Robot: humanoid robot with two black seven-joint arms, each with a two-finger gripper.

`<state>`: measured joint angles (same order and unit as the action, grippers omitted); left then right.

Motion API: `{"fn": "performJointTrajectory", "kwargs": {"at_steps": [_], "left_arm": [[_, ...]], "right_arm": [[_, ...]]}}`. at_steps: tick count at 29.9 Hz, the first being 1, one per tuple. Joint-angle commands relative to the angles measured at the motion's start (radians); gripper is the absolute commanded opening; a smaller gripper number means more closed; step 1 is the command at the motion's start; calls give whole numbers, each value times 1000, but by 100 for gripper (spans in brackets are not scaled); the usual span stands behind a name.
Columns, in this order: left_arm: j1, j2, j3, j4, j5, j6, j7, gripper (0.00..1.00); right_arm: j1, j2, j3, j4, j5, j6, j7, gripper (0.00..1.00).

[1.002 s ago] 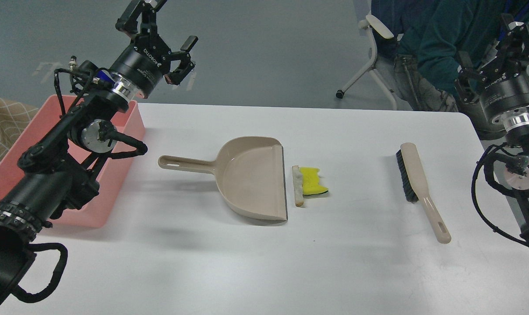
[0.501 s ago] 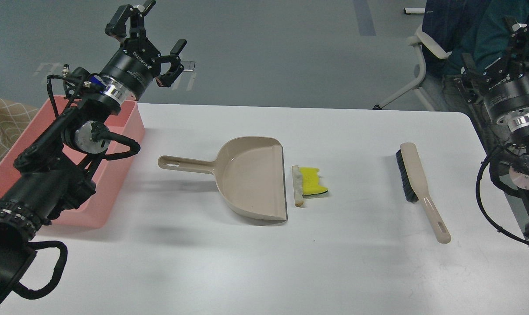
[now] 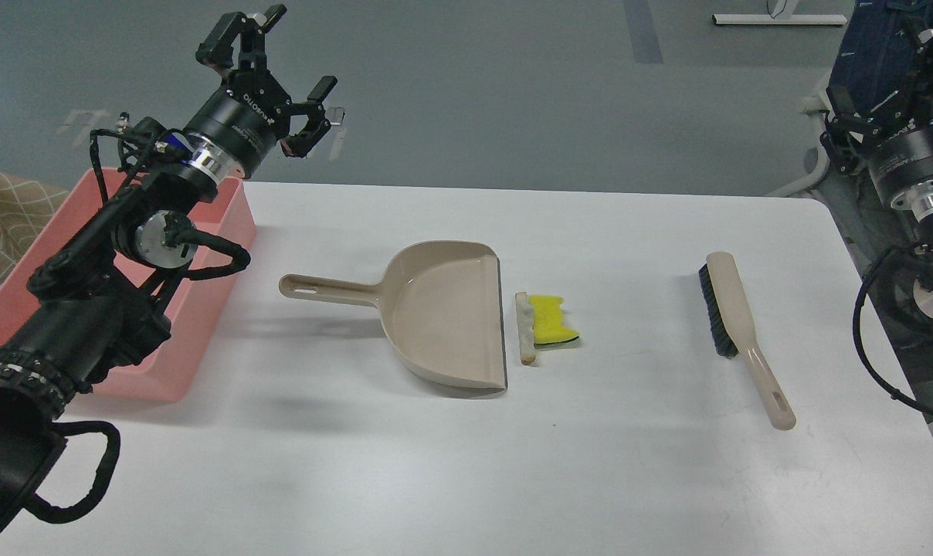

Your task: Sweep and dump garbage into bin

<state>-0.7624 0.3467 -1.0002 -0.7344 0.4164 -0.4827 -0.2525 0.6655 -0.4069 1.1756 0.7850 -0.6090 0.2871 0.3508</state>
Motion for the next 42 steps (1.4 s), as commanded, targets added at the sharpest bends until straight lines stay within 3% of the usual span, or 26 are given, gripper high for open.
{"fn": "performJointTrajectory", "kwargs": {"at_steps": [1,12,37,42], "left_arm": [[-17,1,0,9,1,24,-5,98],[-20,6,2,18,9,29,1,98],[-6,-15,2,-22,10,38,1,98],[21,15,11,-106,13,39,-1,99]], "right_arm": [[9,-4,-28,-1,1,1,-30,100],[26,2,-51,-3,21,-9,-75,100],[19,-3,-88,2,41,-20,-69,100],[14,-3,-88,2,40,-19,-69,100]]}}
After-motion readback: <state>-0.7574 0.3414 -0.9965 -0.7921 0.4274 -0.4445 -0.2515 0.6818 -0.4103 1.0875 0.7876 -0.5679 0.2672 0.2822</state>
